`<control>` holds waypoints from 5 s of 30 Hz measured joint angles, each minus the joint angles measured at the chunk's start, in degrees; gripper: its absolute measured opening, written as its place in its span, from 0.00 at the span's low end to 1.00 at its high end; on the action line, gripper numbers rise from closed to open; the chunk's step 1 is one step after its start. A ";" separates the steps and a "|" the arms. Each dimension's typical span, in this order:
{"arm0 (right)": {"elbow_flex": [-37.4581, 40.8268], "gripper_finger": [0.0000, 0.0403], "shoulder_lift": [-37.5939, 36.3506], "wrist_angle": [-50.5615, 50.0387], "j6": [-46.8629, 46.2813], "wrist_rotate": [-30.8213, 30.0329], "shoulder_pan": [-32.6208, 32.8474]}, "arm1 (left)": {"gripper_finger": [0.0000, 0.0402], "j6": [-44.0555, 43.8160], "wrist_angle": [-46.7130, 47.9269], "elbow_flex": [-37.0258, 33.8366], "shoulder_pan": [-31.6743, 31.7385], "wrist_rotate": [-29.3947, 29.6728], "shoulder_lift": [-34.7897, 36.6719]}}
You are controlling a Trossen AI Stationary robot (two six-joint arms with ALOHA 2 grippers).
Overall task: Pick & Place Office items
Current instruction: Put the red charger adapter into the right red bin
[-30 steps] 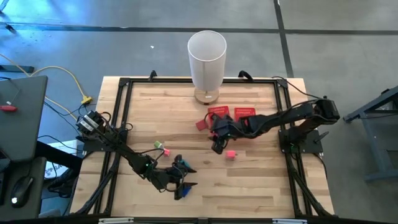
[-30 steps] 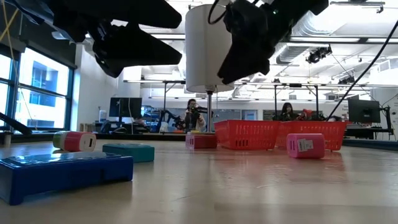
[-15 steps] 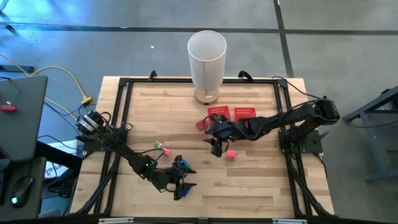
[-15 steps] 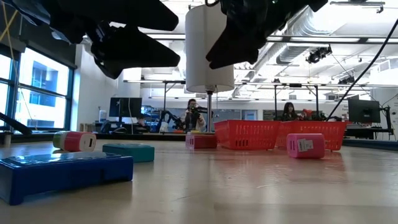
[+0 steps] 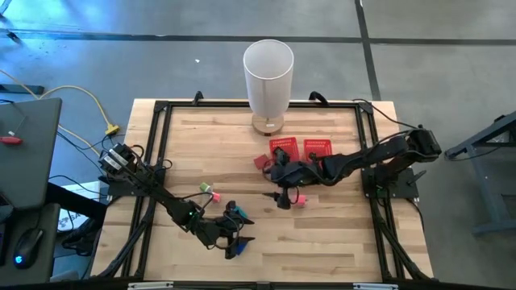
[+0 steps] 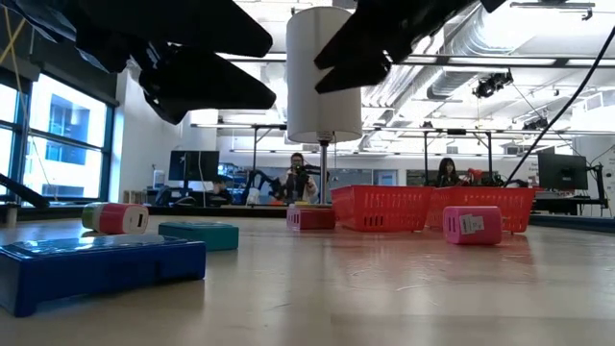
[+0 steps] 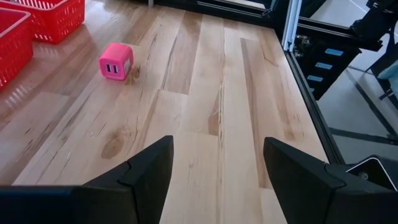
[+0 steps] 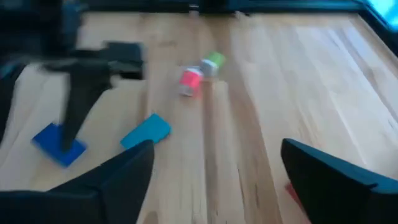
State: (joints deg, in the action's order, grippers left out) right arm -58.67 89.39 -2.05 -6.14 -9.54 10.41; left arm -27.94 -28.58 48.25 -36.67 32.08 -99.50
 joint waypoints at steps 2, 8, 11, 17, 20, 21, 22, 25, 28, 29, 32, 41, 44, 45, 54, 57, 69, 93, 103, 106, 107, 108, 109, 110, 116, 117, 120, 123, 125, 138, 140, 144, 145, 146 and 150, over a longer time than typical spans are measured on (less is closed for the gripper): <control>0.00 0.88 -0.01 0.78 3.57 3.01 1.28 | 0.60 0.02 0.29 0.00 0.00 -0.02 0.00; 0.00 0.93 0.01 0.61 7.17 0.02 5.87 | 0.60 -0.17 1.57 0.00 0.00 -0.55 0.00; 0.00 0.93 -0.03 -0.62 5.03 -6.41 8.19 | 0.60 -0.14 1.55 0.00 0.00 -0.57 -0.02; 0.00 0.92 -0.32 -7.68 -6.41 -12.64 12.98 | 0.60 3.26 1.65 0.00 -0.39 0.40 -0.02; 0.00 0.92 -0.33 -9.91 -11.69 -14.86 15.49 | 0.60 4.94 2.83 0.00 -1.03 3.71 -0.01; 0.00 0.93 -0.34 -10.52 -13.14 -16.09 16.42 | 0.60 5.01 3.62 0.00 -1.19 5.40 -0.02; 0.00 0.93 -0.34 -11.20 -14.28 -17.57 17.37 | 0.60 5.03 4.30 0.00 -1.32 7.03 -0.02; 0.00 0.93 -0.36 -11.76 -16.09 -23.09 20.16 | 0.60 5.11 5.66 0.00 -1.60 11.26 -0.02; 0.00 0.93 -0.36 -11.75 -16.14 -29.34 22.43 | 0.60 5.15 7.24 0.00 -0.98 13.42 -0.02; 0.00 0.93 -0.36 -11.74 -16.13 -31.19 22.96 | 0.60 4.93 7.60 0.00 -0.54 13.45 -0.02; 0.00 0.93 -0.36 -11.74 -15.90 -35.09 23.98 | 0.60 2.85 9.10 0.00 1.04 13.54 -0.02; 0.49 0.92 -0.38 -11.44 -15.05 -35.43 24.48 | 0.60 -1.25 9.46 0.00 5.91 4.03 -0.02; 0.99 0.92 -0.38 -11.43 -15.23 -35.47 24.48 | 0.60 -1.25 9.39 0.00 6.65 1.17 -0.02; 1.22 0.92 -0.38 -11.13 -15.28 -35.48 24.48 | 0.60 -1.25 9.35 0.00 6.83 0.75 -0.02; 1.73 0.92 -0.38 -11.02 -16.12 -35.50 24.48 | 0.82 -1.24 9.27 0.00 7.15 -0.20 -0.02; 1.73 0.92 -0.38 -11.05 -16.14 -35.50 24.47 | 0.92 -0.62 9.75 0.00 7.32 -0.57 -0.02; 1.73 0.92 -0.38 -9.79 -16.82 -35.15 24.31 | 0.99 0.70 20.35 0.00 13.26 -0.39 -0.02; 1.66 0.92 -0.38 -11.49 -13.19 -31.88 24.31 | 0.99 -0.78 17.33 0.00 22.15 0.87 -0.02; 1.66 0.92 -0.38 -13.12 -11.52 -37.83 24.15 | 0.99 3.09 17.20 -0.92 24.21 1.08 -0.43; 1.64 0.92 -0.38 -14.00 -11.53 -38.04 23.64 | 0.99 3.11 16.55 -1.80 24.68 1.45 -1.42; 1.64 0.92 -0.38 -14.21 -11.55 -37.98 23.40 | 0.99 3.24 15.28 -1.82 24.85 1.47 -1.99; 1.64 0.92 -0.36 -14.44 -11.54 -37.94 23.22 | 0.99 3.77 14.27 -2.12 24.95 1.31 -2.37; 1.64 0.92 -0.36 -14.76 -11.55 -37.99 22.96 | 0.99 4.10 13.60 -2.50 25.00 1.42 -2.58; 1.63 0.92 -0.36 -14.79 -11.58 -37.91 22.73 | 0.99 4.28 12.47 -2.69 25.01 1.43 -2.76; 1.64 0.92 -0.36 -15.42 -11.69 -35.75 21.67 | 0.99 5.16 7.93 -4.69 25.66 1.68 -4.56; 1.64 0.92 -0.36 -15.33 -11.66 -35.31 21.64 | 0.99 5.19 7.56 -5.31 25.76 1.87 -4.61; 1.64 0.92 -0.36 -15.28 -11.64 -35.34 21.69 | 0.99 5.27 4.59 -6.52 26.01 2.36 -5.62; 1.64 0.92 -0.36 -15.16 -11.66 -35.45 21.64 | 0.99 6.04 0.59 -8.24 26.42 2.30 -6.59; 1.64 0.92 -0.36 -15.06 -11.59 -35.48 21.64 | 0.99 5.91 -1.99 -9.40 26.88 2.10 -7.13; 1.64 0.92 -0.36 -14.97 -11.60 -34.82 19.77 | 0.99 7.39 -8.24 -10.45 28.68 -1.48 -11.93; 1.64 0.92 -0.36 -15.01 -11.60 -34.84 19.81 | 0.99 8.61 -7.97 -10.45 28.68 -1.50 -11.93; 1.64 0.92 -0.36 -14.96 -11.62 -34.93 19.79 | 0.99 9.31 -8.33 -10.49 28.68 -1.50 -12.00; 1.64 0.92 -0.36 -14.94 -11.62 -34.96 19.79 | 0.99 9.31 -8.33 -10.49 28.68 -1.51 -12.02; 1.64 0.92 -0.36 -14.93 -11.62 -34.99 19.79 | 0.99 9.29 -8.33 -10.49 28.68 -1.52 -12.04; 1.64 0.92 -0.36 -14.93 -11.60 -35.00 19.79 | 0.99 8.14 -8.36 -10.53 28.68 -1.53 -12.08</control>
State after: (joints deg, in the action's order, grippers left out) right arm -57.04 89.03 -16.97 -17.74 -44.54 30.20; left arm -19.81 -36.94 37.72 -7.99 30.55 -111.59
